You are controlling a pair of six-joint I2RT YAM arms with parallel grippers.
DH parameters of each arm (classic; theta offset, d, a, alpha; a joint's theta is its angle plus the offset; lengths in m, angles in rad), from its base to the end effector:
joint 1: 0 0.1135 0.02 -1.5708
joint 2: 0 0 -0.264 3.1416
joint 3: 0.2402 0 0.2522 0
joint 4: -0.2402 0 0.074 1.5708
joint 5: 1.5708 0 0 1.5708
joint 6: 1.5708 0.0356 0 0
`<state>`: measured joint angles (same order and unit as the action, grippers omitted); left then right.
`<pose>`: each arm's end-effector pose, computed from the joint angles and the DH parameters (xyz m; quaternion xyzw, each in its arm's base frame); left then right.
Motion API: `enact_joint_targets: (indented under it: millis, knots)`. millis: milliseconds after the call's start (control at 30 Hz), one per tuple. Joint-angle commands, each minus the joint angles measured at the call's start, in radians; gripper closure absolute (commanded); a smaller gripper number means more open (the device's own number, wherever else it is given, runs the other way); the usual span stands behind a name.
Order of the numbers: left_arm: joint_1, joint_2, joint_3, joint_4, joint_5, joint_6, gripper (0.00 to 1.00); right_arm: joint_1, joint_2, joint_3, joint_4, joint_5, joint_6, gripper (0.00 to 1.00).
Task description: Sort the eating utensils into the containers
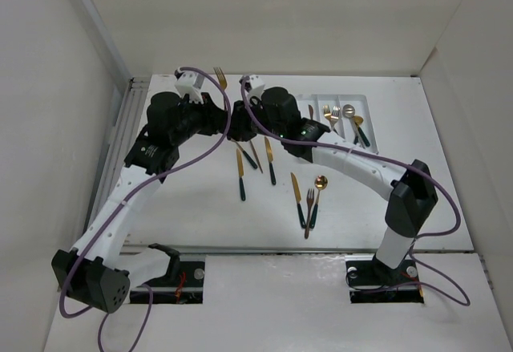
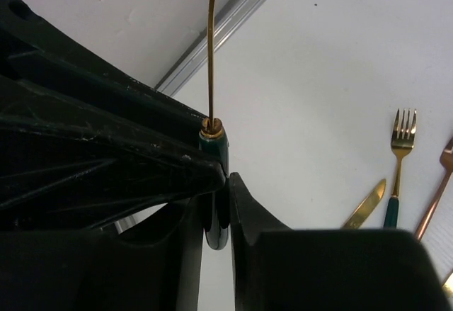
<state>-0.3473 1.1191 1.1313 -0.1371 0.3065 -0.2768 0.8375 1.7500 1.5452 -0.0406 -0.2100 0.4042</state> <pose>0.2371 -0.0973 0.4006 0.1271 0.7370 -0.3097 0.5871 0.2787 0.3205 0.3558 -0.2315 0.7518 0.4231 0.4496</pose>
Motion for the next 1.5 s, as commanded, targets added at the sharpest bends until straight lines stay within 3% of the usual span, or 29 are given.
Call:
enact_joint_targets:
  millis: [0,67,100,133,167,200,267,400,533,700,800,1133,1233,1333,1367,1467]
  knots:
    - [-0.012,-0.030,-0.025,0.037,0.026,-0.036,1.00,0.000,0.003,0.056,0.087,0.036,0.002,1.00]
    - [-0.012,-0.030,-0.041,0.047,0.007,-0.045,1.00,0.000,-0.006,0.056,0.087,0.046,0.002,1.00]
    - [-0.012,-0.030,-0.054,0.047,-0.007,-0.045,0.94,0.000,-0.006,0.046,0.087,0.058,0.002,1.00]
    - [-0.012,-0.030,-0.070,0.056,-0.007,-0.045,0.59,-0.018,-0.017,0.023,0.087,0.058,0.002,1.00]
    - [-0.012,-0.030,-0.070,0.056,-0.018,-0.045,0.44,-0.035,-0.030,0.010,0.070,0.058,0.002,1.00]
    - [-0.012,-0.039,-0.085,0.056,-0.027,-0.033,0.32,-0.057,-0.030,-0.002,0.050,0.044,0.002,1.00]
    - [-0.012,-0.039,-0.097,0.066,-0.043,-0.013,0.23,-0.156,-0.043,-0.022,-0.008,-0.003,0.002,1.00]
    - [-0.012,-0.048,-0.137,0.076,-0.107,0.022,0.22,-0.360,-0.043,-0.022,-0.227,-0.138,-0.042,1.00]
    - [0.008,-0.059,-0.165,0.076,-0.145,0.031,0.21,-0.517,0.015,0.024,-0.448,-0.103,-0.145,1.00]
    - [0.018,-0.050,-0.183,0.067,-0.178,0.031,0.21,-0.693,0.062,0.013,-0.522,-0.195,-0.194,1.00]
    - [0.018,-0.041,-0.192,0.067,-0.178,0.031,0.21,-0.764,0.100,0.013,-0.544,-0.223,-0.205,1.00]
    - [0.027,-0.010,-0.192,0.099,-0.207,0.051,0.21,-0.776,0.275,0.061,-0.616,-0.201,-0.232,0.99]
    - [0.027,-0.010,-0.192,0.099,-0.207,0.070,0.21,-0.776,0.293,0.052,-0.607,-0.201,-0.232,0.93]
    - [0.027,-0.001,-0.202,0.099,-0.216,0.070,0.21,-0.776,0.293,0.052,-0.598,-0.192,-0.222,0.80]
    - [0.027,-0.001,-0.202,0.099,-0.216,0.070,0.21,-0.776,0.293,0.052,-0.598,-0.192,-0.222,0.71]
    - [0.027,-0.001,-0.202,0.099,-0.216,0.070,0.21,-0.776,0.293,0.062,-0.607,-0.183,-0.222,0.55]
